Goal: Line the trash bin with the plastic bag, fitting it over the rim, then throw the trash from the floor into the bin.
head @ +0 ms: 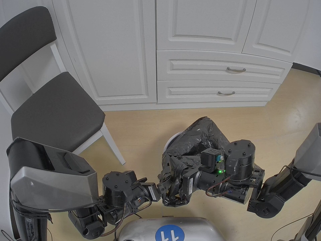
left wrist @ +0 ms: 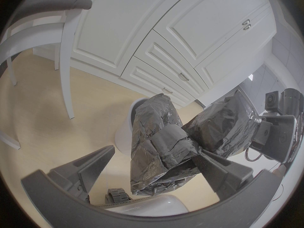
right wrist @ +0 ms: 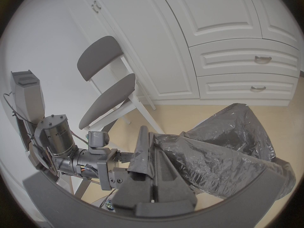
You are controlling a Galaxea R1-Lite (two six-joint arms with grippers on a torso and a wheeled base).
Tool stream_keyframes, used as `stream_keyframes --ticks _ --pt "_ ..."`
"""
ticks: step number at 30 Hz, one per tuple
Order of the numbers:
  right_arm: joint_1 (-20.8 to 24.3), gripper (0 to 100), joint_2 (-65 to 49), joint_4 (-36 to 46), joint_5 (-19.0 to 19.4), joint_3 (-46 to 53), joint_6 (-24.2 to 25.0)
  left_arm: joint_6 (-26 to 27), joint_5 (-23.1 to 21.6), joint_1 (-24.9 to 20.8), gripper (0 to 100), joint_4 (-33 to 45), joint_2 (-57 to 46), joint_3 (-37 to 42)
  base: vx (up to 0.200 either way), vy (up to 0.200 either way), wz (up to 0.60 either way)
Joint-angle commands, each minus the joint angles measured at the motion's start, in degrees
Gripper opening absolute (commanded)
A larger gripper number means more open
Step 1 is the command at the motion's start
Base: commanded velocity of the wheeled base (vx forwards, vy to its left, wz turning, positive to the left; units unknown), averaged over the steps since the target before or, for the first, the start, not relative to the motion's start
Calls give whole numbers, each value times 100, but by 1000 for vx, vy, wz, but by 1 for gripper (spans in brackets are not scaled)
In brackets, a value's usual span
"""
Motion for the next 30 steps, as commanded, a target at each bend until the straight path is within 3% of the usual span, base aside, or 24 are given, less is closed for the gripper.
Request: stream_keyframes --ticks 1,11,19,30 --pt "-47 0 215 -6 1 -137 35 -33 0 6 100 -6 136 -43 0 0 0" --pt "-548 0 171 29 1 -506 281 -270 0 24 100 -14 347 -685 0 0 0" --pt "-1005 0 74 82 80 -629 369 -666 8 103 100 -23 268 -755 0 0 0" --pt "-926 0 258 64 89 -673 386 -736 8 147 100 -23 435 -975 0 0 0"
